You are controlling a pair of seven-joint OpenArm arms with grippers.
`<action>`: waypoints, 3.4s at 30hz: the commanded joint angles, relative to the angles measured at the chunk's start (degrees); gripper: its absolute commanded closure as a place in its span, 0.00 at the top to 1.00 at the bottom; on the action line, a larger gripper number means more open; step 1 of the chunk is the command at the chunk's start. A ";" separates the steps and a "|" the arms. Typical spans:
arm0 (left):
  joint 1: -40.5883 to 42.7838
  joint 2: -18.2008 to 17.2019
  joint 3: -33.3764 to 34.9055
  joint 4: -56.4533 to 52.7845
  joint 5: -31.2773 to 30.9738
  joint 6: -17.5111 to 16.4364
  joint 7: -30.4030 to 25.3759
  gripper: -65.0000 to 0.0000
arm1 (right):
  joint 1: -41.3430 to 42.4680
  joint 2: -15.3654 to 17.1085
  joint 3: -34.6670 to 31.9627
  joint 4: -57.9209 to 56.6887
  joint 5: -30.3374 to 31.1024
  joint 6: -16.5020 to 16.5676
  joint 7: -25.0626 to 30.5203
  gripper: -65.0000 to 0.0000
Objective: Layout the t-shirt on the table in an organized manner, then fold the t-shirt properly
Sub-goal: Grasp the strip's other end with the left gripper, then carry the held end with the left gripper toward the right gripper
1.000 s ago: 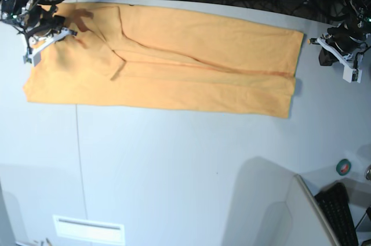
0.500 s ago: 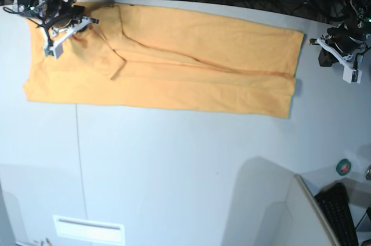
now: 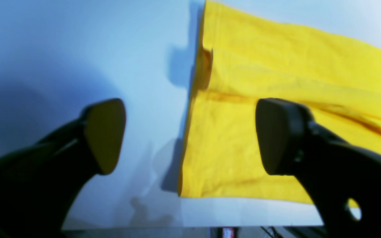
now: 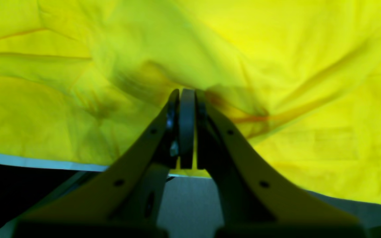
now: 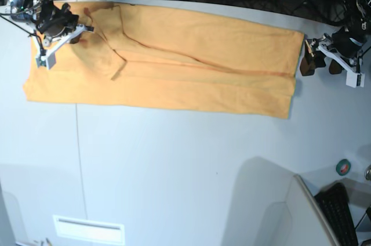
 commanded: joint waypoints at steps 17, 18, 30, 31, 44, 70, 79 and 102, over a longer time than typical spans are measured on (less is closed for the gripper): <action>-12.77 -3.56 10.45 -26.71 -1.50 -0.41 -12.28 0.92 | 0.19 0.70 0.19 1.17 0.36 0.21 0.94 0.00; -13.12 -3.56 10.45 -27.42 -1.50 -0.41 -12.28 0.92 | 0.19 0.70 0.19 1.17 0.36 0.21 0.94 0.00; -13.38 -4.00 16.61 -28.38 -1.50 -0.41 -12.54 0.65 | 1.07 0.62 0.19 1.17 0.36 0.21 0.67 0.00; -13.38 -4.00 16.26 -28.38 -1.50 -0.41 -12.54 0.58 | 1.07 0.70 0.19 1.17 0.36 0.21 0.67 0.00; -15.49 -4.35 15.64 -35.15 -1.50 -0.41 -13.16 0.00 | 1.07 0.79 0.27 1.17 0.36 0.21 0.85 0.00; 7.54 2.06 18.63 13.46 23.11 6.41 -22.48 0.00 | 2.12 0.62 -0.08 4.86 0.53 0.21 0.85 0.00; 7.19 4.96 31.47 17.95 27.07 6.58 -18.26 0.00 | 3.35 0.70 0.27 5.65 0.53 0.21 0.59 0.00; 1.74 15.16 47.03 14.61 26.72 6.67 -11.66 0.00 | 3.53 0.70 0.27 5.30 0.53 0.21 0.59 0.00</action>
